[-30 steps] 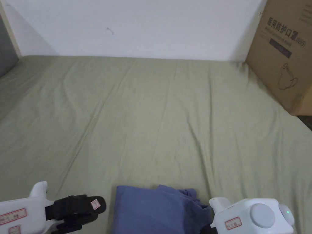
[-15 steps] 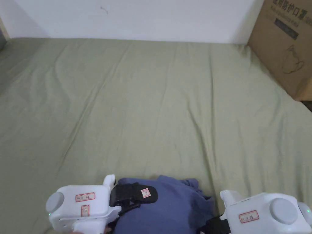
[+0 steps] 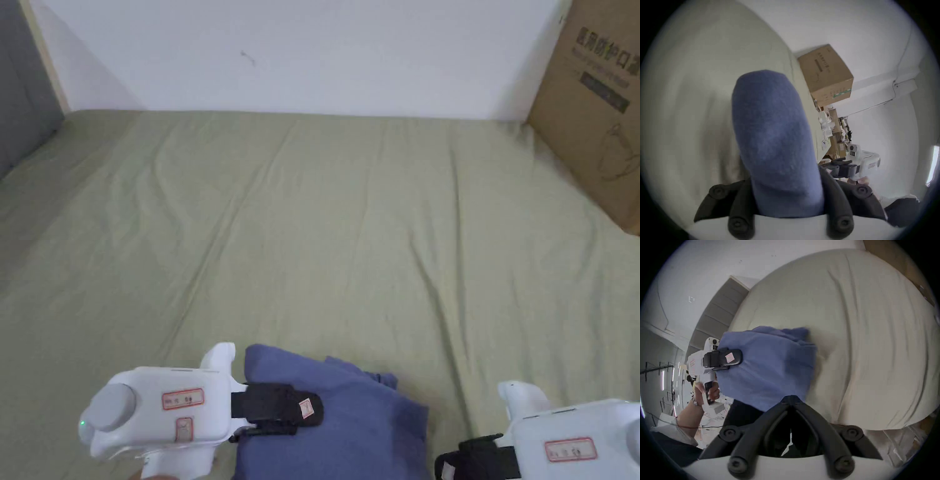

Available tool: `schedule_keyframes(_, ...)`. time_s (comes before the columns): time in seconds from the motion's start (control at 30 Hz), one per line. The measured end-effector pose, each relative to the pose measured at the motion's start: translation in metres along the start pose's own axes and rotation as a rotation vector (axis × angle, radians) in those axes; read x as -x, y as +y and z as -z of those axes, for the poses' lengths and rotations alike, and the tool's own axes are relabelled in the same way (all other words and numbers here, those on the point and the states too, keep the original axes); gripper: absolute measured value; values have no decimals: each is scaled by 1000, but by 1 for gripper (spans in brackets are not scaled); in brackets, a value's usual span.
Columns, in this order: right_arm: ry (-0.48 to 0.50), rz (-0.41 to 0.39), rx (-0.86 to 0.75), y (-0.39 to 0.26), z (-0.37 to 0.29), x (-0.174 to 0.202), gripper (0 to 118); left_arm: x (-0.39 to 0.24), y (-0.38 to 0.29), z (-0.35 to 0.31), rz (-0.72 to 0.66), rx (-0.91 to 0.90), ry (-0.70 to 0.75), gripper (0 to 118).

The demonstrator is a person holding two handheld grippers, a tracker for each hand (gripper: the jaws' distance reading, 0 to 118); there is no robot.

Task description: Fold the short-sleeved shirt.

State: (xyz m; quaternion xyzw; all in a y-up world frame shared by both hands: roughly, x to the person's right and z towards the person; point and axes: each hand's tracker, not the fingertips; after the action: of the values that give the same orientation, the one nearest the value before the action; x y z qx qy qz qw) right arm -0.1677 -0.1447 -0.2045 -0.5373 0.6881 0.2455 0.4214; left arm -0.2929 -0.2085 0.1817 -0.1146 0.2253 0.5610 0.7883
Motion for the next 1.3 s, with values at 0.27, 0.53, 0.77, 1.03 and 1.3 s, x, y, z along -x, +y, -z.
schedule_keyframes(0.27,-27,-32,-107,-7,-34,28,0,23,66,-181,127,-111,387,22)
schedule_keyframes(0.53,-103,8,-126,4,-29,21,0,69,108,-263,177,-88,937,33)
schedule_keyframes(0.77,-111,-2,-138,11,-30,24,0,117,118,-291,177,-61,1266,116)
schedule_keyframes(1.03,-123,-25,-172,9,-35,46,0,72,102,-270,243,-155,1186,114)
schedule_keyframes(1.3,-220,-55,-230,31,-41,65,0,-41,76,-136,427,-185,837,0)
